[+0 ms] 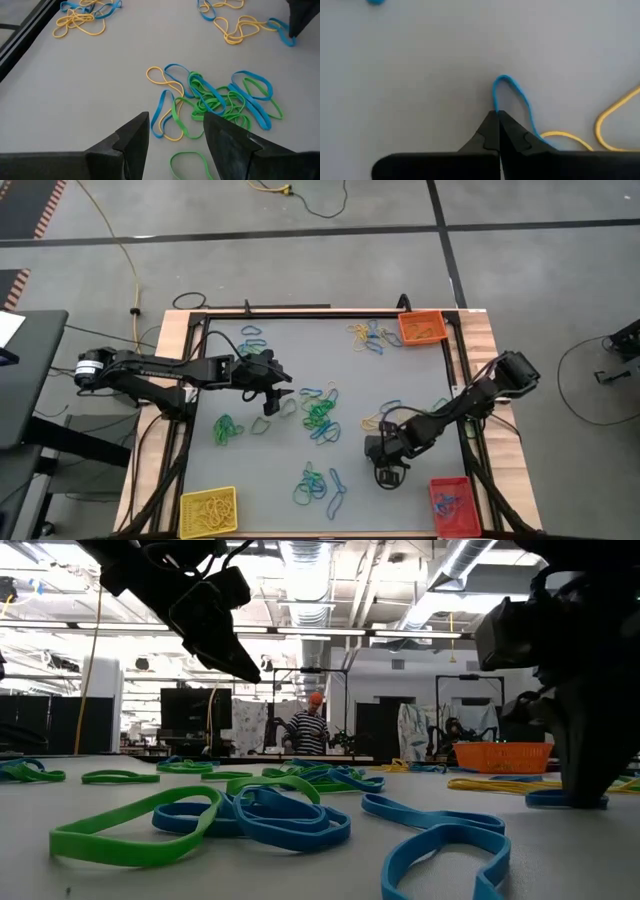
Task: Sort rubber bands into baskets
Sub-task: Put the blue rubber band into the red bin
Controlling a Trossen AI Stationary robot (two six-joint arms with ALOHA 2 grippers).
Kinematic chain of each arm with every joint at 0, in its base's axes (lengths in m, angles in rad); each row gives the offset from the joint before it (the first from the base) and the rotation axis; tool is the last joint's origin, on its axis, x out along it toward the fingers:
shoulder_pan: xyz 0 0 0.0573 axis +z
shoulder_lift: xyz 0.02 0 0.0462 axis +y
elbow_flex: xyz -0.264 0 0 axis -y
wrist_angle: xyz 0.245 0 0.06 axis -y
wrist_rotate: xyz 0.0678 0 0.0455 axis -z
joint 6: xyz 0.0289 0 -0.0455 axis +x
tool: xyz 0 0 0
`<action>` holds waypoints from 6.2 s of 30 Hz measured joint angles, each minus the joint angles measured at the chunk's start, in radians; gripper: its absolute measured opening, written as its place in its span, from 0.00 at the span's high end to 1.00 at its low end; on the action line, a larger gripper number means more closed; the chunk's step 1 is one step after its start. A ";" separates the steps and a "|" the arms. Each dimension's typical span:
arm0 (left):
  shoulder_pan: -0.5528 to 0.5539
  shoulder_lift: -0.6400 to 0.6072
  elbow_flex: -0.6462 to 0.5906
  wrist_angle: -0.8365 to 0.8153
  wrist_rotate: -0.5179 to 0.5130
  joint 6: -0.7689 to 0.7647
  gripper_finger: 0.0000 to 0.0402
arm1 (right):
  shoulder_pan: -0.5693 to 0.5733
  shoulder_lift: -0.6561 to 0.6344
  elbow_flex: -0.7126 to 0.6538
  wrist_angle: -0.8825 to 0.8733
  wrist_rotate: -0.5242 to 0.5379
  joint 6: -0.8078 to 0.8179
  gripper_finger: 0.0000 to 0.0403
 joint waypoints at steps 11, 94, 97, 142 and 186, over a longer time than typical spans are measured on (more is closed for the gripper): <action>0.000 0.000 0.000 0.000 0.000 0.000 0.56 | 0.044 -0.046 0.046 -0.086 -0.019 -0.002 0.96; 0.000 0.000 0.000 0.000 0.000 0.000 0.56 | 0.489 -0.261 0.065 -0.508 0.649 0.717 0.52; 0.000 0.000 0.000 0.000 0.000 0.000 0.56 | 0.387 -0.261 0.064 -0.527 0.651 0.644 0.52; 0.000 0.000 0.000 0.000 0.000 0.000 0.56 | -0.330 -0.261 -0.381 0.173 0.452 0.153 0.82; 0.000 0.000 0.000 0.000 0.000 0.000 0.56 | -0.342 -0.584 -0.370 -0.252 0.481 0.188 0.67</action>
